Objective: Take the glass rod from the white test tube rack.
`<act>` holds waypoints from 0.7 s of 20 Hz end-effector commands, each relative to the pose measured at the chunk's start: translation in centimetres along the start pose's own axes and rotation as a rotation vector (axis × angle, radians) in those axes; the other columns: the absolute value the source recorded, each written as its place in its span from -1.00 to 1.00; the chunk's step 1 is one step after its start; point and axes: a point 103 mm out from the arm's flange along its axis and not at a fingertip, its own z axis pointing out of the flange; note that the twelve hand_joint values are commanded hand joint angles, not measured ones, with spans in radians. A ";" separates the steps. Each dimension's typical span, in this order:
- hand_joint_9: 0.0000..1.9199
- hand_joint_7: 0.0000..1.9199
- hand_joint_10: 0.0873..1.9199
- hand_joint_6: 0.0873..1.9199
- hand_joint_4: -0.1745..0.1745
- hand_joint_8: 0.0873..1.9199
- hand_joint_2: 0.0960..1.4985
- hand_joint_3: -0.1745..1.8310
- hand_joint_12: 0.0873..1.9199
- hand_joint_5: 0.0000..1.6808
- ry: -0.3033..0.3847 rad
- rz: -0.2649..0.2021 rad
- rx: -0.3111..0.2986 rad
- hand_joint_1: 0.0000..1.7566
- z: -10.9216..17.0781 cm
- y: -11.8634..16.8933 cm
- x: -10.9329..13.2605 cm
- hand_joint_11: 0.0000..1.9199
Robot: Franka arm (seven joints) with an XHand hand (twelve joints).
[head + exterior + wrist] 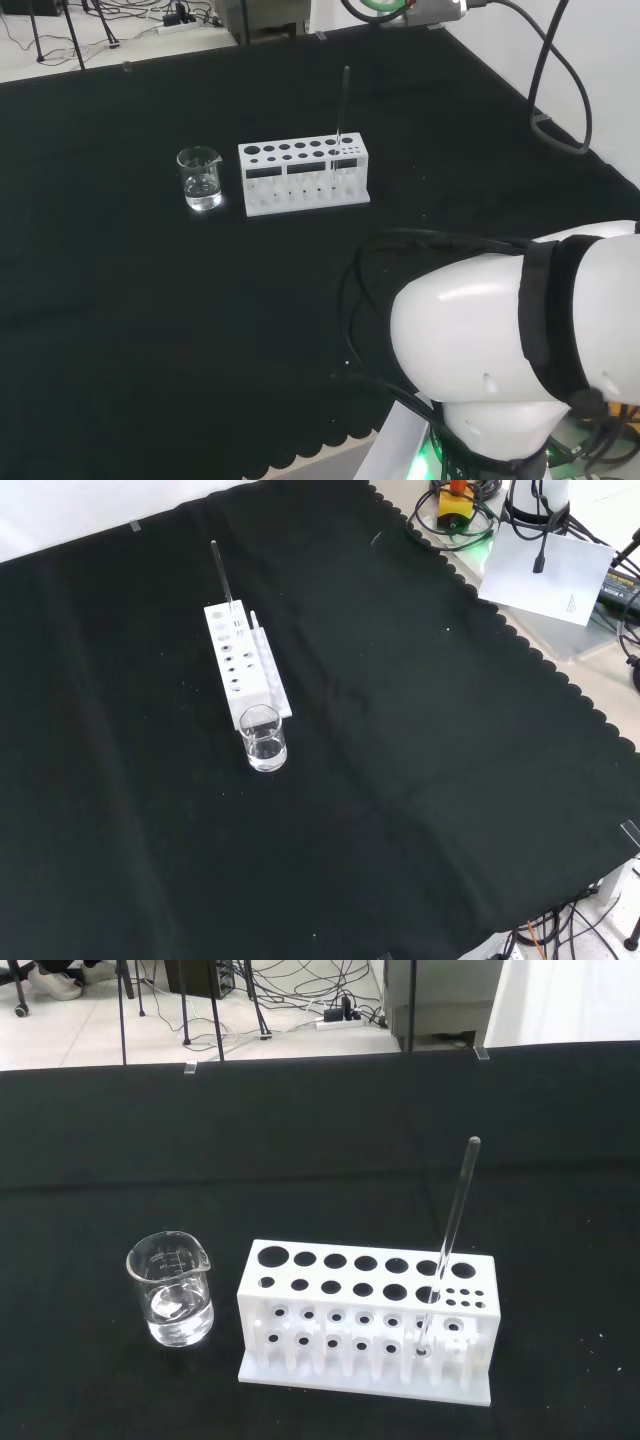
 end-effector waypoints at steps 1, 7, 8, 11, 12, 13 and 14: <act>-0.99 -1.00 -0.27 -0.94 -0.94 -0.37 -0.07 -0.13 0.02 -0.92 0.004 -0.002 -0.012 -0.15 0.0 0.0 -0.3 -1.00; -1.00 -1.00 -0.25 -1.00 -0.93 -0.39 -0.01 -0.20 0.03 -0.89 -0.010 -0.020 -0.028 -0.17 0.1 0.3 0.4 -1.00; -1.00 -1.00 -0.25 -1.00 -0.93 -0.38 -0.01 -0.21 0.03 -0.89 0.004 -0.020 -0.033 -0.17 0.1 0.3 0.2 -1.00; -1.00 -1.00 -0.24 -1.00 -0.92 -0.37 0.00 -0.22 0.04 -0.88 0.031 -0.017 -0.027 -0.17 0.4 0.4 -2.7 -1.00; -1.00 -1.00 -0.23 -1.00 -0.92 -0.36 0.01 -0.22 0.05 -0.87 0.036 -0.020 -0.026 -0.17 0.5 0.5 -4.1 -1.00; -1.00 -1.00 -0.22 -1.00 -0.91 -0.35 0.01 -0.23 0.06 -0.87 0.042 -0.030 -0.023 -0.17 0.7 0.6 -5.3 -1.00; -1.00 -1.00 -0.21 -1.00 -0.91 -0.34 0.01 -0.23 0.07 -0.86 0.042 -0.030 -0.023 -0.17 0.9 0.7 -6.5 -1.00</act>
